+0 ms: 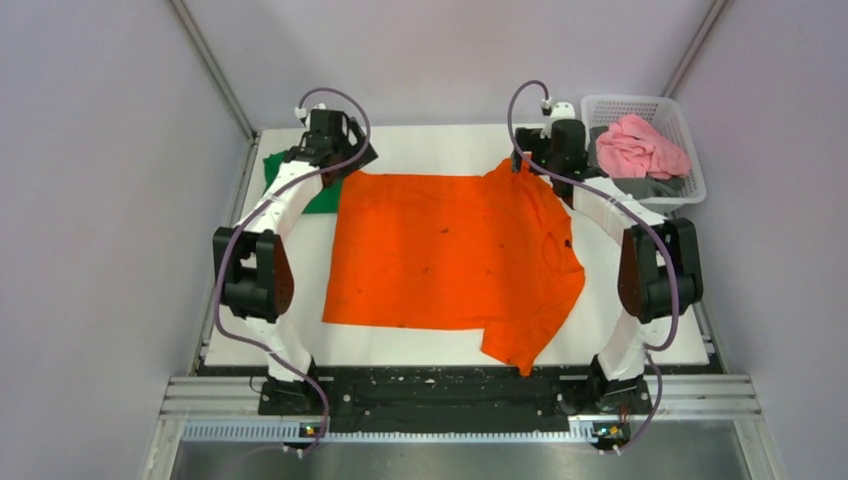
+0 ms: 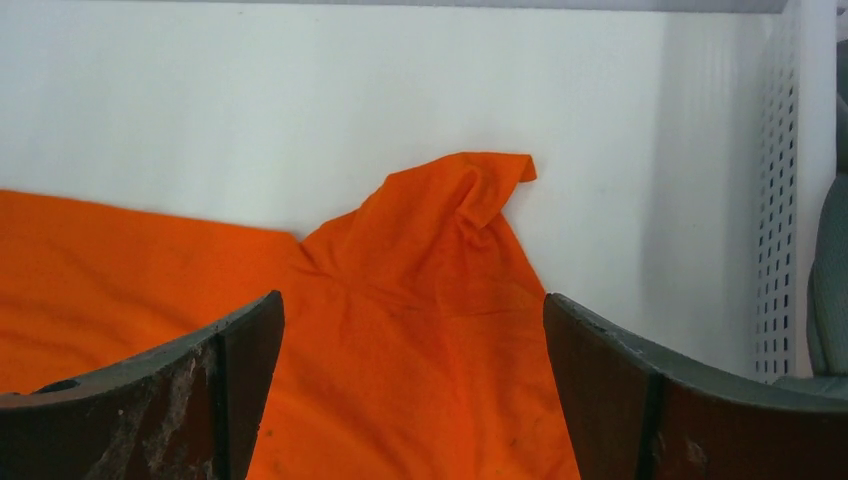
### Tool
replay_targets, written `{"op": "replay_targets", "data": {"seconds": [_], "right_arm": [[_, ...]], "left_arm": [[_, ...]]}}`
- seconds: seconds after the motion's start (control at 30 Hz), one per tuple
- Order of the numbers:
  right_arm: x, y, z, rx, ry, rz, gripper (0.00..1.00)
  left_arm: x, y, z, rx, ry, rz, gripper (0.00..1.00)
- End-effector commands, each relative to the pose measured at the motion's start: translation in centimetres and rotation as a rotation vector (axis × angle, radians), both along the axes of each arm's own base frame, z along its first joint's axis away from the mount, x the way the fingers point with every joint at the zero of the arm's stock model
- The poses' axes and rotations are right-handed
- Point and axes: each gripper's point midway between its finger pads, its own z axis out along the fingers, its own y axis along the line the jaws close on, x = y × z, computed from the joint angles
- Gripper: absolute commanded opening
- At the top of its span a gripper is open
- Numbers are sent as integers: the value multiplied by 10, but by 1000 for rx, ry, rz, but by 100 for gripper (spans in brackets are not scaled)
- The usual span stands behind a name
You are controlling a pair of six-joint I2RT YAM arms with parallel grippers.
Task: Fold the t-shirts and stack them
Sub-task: Flatten out the tshirt
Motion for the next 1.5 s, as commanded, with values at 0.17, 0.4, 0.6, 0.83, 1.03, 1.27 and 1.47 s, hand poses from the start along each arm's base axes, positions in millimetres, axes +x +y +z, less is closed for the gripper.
{"op": "replay_targets", "data": {"seconds": [0.17,0.4,0.6,0.83,1.03,1.27,1.47], "right_arm": [[-33,5,-48,113,190,-26,99],[-54,-11,-105,163,340,-101,99],[-102,-32,-144,205,477,-212,99],[-155,-40,-135,234,506,-253,99],[-113,-33,-77,218,367,-172,99],[-49,3,-62,267,307,-46,99],[5,19,-88,254,321,-25,99]], "left_arm": [[-65,-49,-46,-97,122,-191,99],[-88,-51,-110,-113,289,-183,99],[-108,-43,-138,-93,375,-158,99],[-130,-34,-133,-73,401,-141,99],[-128,-40,-105,-80,332,-182,99],[-107,-44,-82,-75,267,-189,99],[-88,-46,-94,-52,294,-190,99]]}}
